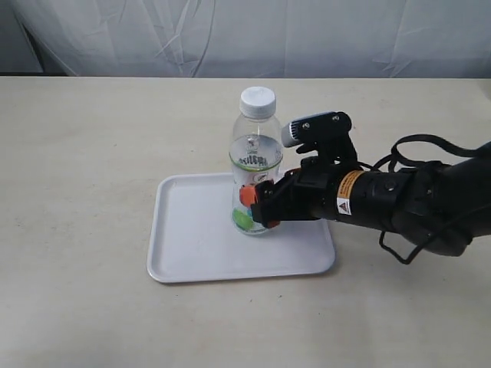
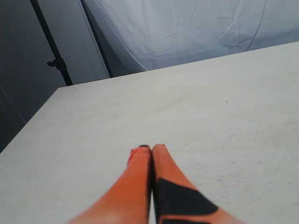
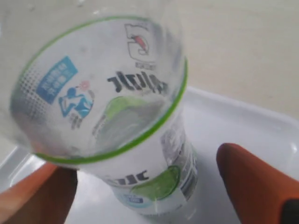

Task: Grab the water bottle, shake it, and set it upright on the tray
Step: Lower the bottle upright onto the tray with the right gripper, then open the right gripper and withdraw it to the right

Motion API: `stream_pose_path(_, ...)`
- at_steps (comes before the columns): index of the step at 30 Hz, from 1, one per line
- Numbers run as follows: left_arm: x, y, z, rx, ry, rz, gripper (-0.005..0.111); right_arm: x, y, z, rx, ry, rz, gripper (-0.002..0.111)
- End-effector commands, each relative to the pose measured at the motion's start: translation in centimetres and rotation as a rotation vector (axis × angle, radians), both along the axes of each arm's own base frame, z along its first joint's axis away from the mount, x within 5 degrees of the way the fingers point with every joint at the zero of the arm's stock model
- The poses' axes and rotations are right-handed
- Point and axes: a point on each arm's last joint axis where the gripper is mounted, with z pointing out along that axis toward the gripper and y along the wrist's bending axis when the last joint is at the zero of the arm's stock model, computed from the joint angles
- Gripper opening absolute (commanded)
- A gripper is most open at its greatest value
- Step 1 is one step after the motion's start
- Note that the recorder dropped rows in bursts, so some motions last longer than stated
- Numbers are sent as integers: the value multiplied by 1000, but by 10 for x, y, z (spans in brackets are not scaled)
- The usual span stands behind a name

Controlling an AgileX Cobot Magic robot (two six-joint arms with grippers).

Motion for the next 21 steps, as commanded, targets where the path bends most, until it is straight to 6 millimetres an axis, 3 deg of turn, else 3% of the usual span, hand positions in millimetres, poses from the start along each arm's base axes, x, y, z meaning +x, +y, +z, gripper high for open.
stream_pose_path(1, 0, 0, 1, -10, -16, -1, 0, -5, -5, 9, -49, 28, 15, 80)
stream_pose_path(7, 0, 0, 1, -10, -16, -1, 0, -28, -12, 14, -18, 148, 67, 77)
stream_pose_path(8, 0, 0, 1, -10, -16, -1, 0, -32, -15, 15, -10, 161, 60, 70)
stream_pose_path(9, 0, 0, 1, -10, -16, -1, 0, -39, -21, 15, -6, 175, 50, 53)
stream_pose_path(14, 0, 0, 1, -10, -16, -1, 0, -60, -39, 23, 17, 160, 45, -1)
stream_pose_path(21, 0, 0, 1, -10, -16, -1, 0, -85, -56, 52, 157, 99, 41, 4)
